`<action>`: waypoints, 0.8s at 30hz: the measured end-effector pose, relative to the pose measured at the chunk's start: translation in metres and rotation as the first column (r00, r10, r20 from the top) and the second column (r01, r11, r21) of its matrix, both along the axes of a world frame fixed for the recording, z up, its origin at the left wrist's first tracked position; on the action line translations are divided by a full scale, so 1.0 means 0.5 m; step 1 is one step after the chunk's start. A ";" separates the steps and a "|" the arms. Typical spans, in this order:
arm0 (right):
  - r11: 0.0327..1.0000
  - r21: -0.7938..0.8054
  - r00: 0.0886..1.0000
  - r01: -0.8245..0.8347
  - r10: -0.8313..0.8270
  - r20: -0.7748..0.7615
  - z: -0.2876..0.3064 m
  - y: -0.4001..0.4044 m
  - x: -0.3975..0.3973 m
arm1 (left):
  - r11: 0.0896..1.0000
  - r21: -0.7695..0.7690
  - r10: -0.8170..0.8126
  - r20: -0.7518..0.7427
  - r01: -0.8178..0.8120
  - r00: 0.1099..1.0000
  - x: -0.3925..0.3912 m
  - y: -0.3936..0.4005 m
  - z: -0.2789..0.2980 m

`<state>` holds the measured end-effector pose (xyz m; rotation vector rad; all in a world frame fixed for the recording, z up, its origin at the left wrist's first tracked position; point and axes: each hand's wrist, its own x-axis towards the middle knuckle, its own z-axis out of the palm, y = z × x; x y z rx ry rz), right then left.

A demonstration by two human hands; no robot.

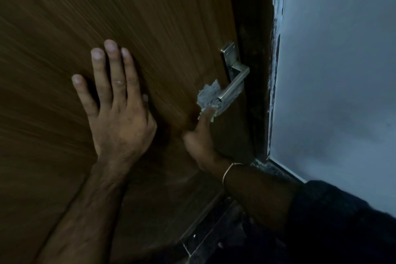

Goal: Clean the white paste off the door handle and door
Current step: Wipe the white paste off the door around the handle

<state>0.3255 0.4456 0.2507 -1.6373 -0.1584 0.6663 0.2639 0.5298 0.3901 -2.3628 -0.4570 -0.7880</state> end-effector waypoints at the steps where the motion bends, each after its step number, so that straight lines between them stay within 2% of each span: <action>1: 0.999 -0.028 0.999 -0.030 0.031 0.024 -0.007 0.003 0.007 | 0.999 -0.027 -0.022 0.002 0.022 1.000 0.001 0.001 0.004; 5: 0.999 -0.034 0.998 -0.012 0.014 0.063 0.028 -0.014 0.003 | 0.999 0.004 -0.045 0.006 0.045 0.999 0.005 0.007 -0.008; 8: 0.998 0.030 0.987 -0.061 0.055 0.151 0.051 -0.010 -0.011 | 0.996 -0.008 -0.085 0.004 0.085 0.996 0.006 0.010 -0.009; 10: 0.997 0.069 0.988 -0.044 0.033 0.152 0.065 -0.006 -0.015 | 0.997 -0.027 -0.074 -0.003 0.073 0.997 0.005 0.009 -0.006; 14: 0.993 0.118 0.923 -0.023 -0.025 0.384 0.106 0.009 -0.029 | 0.997 -0.003 -0.075 -0.011 0.075 0.997 0.005 0.009 -0.006; 16: 0.994 0.104 0.935 0.027 -0.062 0.349 0.112 0.018 -0.016 | 0.996 0.012 -0.084 -0.011 0.084 0.996 0.004 0.010 -0.003; 19: 0.997 0.038 0.997 0.074 -0.075 0.021 0.115 0.013 0.024 | 0.996 0.023 -0.085 -0.034 0.086 0.996 0.002 0.008 0.000; 20: 0.998 0.037 0.999 0.047 -0.047 0.016 0.112 0.007 0.025 | 0.996 0.029 -0.083 -0.033 0.084 0.996 0.001 0.007 -0.002; 23: 0.998 0.064 0.977 -0.016 0.002 0.213 0.109 -0.014 0.016 | 0.996 0.023 -0.082 -0.015 0.082 0.997 0.003 0.011 -0.004; 24: 0.998 0.064 0.974 0.002 -0.017 0.224 0.107 -0.020 0.023 | 0.996 0.012 -0.084 -0.012 0.084 0.996 0.005 0.012 -0.003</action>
